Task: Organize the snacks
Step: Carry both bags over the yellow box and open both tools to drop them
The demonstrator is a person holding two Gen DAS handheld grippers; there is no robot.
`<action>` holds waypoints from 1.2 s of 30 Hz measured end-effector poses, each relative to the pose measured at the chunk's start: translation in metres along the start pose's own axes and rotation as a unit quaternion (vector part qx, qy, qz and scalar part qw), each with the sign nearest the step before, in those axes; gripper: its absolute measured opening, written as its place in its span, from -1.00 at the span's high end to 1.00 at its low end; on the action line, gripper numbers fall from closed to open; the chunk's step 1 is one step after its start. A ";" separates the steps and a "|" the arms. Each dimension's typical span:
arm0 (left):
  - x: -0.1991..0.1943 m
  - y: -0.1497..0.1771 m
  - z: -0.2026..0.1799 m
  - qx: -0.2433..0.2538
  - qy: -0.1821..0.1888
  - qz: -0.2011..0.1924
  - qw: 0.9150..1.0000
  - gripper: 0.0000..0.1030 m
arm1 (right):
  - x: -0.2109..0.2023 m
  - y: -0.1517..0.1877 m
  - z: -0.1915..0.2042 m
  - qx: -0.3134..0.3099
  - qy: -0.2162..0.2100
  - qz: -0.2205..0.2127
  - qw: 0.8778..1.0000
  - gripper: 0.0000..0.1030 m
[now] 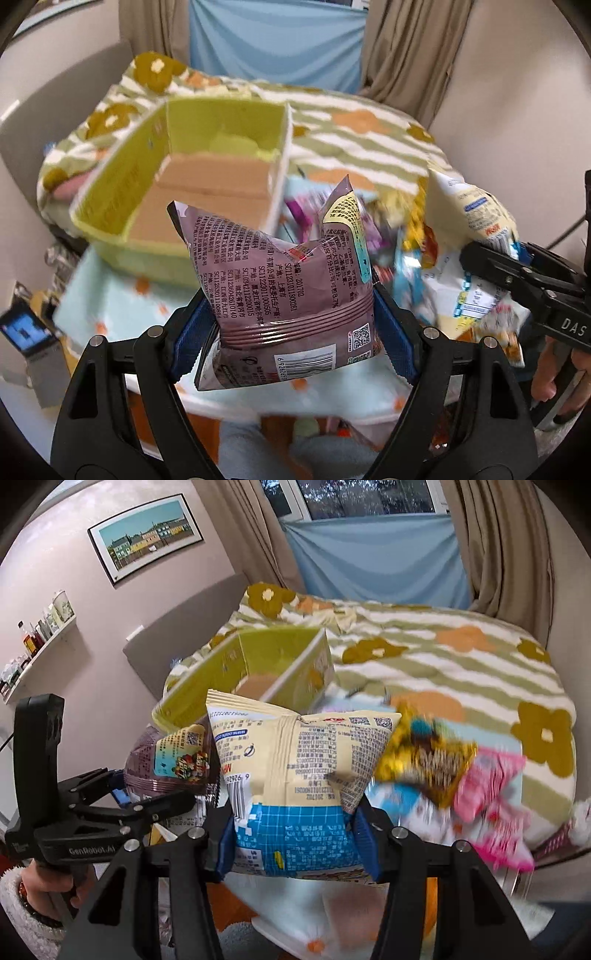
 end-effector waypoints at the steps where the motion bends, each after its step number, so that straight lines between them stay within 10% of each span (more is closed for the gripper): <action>1: 0.003 -0.012 0.008 0.001 -0.001 -0.005 1.000 -0.58 | 0.005 -0.010 0.002 0.001 0.002 -0.005 1.000 0.04; 16: 0.117 -0.163 0.125 0.054 0.010 0.000 0.998 -0.58 | 0.139 -0.128 0.054 0.002 0.090 -0.021 0.996 0.03; 23: 0.191 -0.175 0.155 0.081 0.014 0.048 0.995 -0.63 | 0.205 -0.144 0.057 0.040 0.121 0.011 0.992 0.03; 27: 0.218 -0.170 0.163 0.098 0.001 0.065 0.993 -1.00 | 0.227 -0.145 0.057 0.049 0.133 0.031 0.989 0.03; 36: 0.201 -0.154 0.174 0.089 -0.003 0.069 0.994 -1.00 | 0.241 -0.146 0.064 0.030 0.148 0.047 0.987 0.03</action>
Point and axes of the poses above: each gripper's, at about its wrist camera, not at the fingertips, and x roughly the way its jaws point, z to its left, y to its underside, the point moved 1 cm from there along x, roughly the way its jaws point, and after that the axes turned 9 degrees about -z, right-handed, at the moved point
